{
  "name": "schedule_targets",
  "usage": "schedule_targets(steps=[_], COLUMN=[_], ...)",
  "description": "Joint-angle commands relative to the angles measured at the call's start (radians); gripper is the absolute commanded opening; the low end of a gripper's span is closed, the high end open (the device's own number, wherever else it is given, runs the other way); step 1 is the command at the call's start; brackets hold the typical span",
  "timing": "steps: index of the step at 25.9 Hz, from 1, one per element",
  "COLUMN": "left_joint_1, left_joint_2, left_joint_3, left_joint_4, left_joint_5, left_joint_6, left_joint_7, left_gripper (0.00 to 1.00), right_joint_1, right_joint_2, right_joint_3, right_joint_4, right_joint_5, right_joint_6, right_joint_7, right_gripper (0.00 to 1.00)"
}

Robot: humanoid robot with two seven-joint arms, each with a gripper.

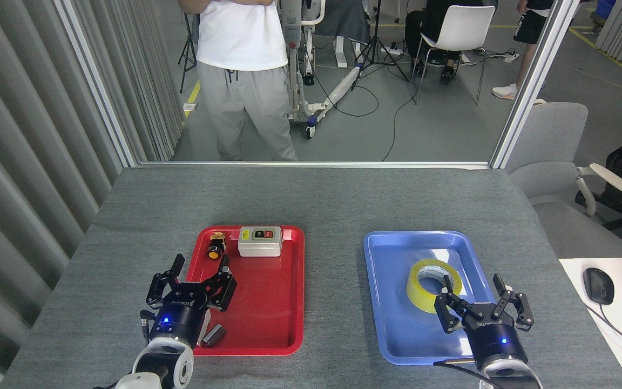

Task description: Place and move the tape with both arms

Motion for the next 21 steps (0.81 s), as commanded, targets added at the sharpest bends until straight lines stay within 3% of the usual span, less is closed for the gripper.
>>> schedule_targets(steps=[1,21], left_joint_1=[0.0,0.022], left_joint_2=[0.0,0.0], left_joint_3=[0.005,0.019], left_joint_4=[-0.002,-0.007], left_joint_5=[0.0,0.0], left_joint_6=[0.0,0.002], left_joint_7=[0.0,0.0], left_gripper=[1.0,1.0], right_joint_1=[0.001,0.022], right_joint_2=[-0.001,0.021], right_joint_3=[0.008,0.005], right_joint_4=[-0.002,-0.028], right_joint_5=[-0.004,-0.018], right_joint_6=[0.006,0.005], right_joint_7=[-0.001,-0.01], right_gripper=[0.99,0.99])
